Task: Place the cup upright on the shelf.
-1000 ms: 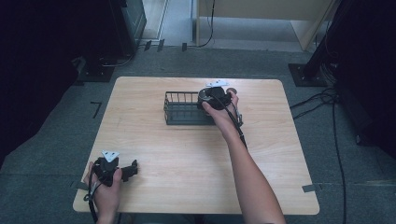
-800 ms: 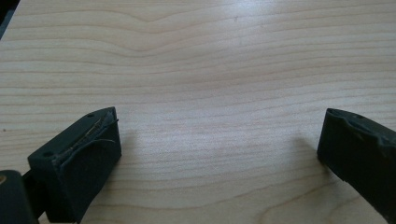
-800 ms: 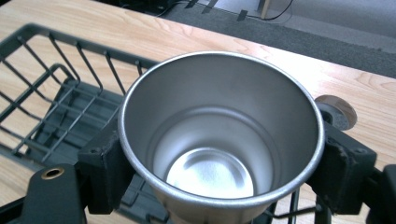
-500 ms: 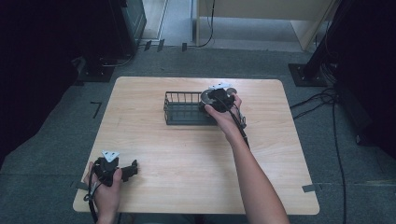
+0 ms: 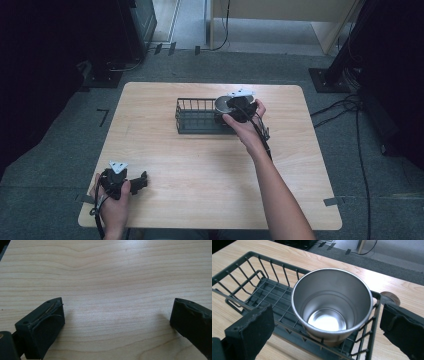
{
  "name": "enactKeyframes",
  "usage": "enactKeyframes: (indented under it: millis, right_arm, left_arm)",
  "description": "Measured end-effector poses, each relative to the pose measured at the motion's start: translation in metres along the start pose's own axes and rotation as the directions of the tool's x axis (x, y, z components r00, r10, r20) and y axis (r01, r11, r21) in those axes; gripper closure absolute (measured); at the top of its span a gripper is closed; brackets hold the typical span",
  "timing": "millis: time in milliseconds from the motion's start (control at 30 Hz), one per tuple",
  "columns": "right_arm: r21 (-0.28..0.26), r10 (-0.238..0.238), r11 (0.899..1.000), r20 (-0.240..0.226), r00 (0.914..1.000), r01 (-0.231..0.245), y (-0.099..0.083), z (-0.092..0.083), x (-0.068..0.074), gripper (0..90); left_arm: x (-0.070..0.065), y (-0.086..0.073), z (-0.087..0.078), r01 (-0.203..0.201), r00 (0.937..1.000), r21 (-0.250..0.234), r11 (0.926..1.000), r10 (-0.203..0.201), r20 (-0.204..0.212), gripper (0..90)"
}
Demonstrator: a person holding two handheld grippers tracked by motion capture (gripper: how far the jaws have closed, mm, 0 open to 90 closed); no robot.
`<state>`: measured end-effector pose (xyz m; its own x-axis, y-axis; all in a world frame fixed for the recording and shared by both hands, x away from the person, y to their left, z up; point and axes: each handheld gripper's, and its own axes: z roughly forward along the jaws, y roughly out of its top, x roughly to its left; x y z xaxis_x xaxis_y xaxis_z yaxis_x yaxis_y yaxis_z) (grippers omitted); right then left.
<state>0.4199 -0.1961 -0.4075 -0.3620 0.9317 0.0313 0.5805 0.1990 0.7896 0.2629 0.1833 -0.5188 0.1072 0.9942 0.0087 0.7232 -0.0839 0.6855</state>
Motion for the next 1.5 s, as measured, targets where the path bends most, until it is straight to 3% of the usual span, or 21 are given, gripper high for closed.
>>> enactKeyframes:
  millis: [733,1500]
  right_arm:
    - [-0.008,0.002,1.000,0.021,0.9998,-0.002,-0.026,-0.030,-0.016,0.0]
    - [0.018,0.041,0.999,0.030,0.9987,-0.041,-0.077,-0.042,-0.030,0.0]
  left_arm:
    - [0.000,0.000,0.000,0.000,1.0000,0.000,1.0000,0.000,0.000,0.0]
    - [0.000,0.000,0.000,0.000,1.0000,-0.001,1.0000,0.000,0.000,0.0]
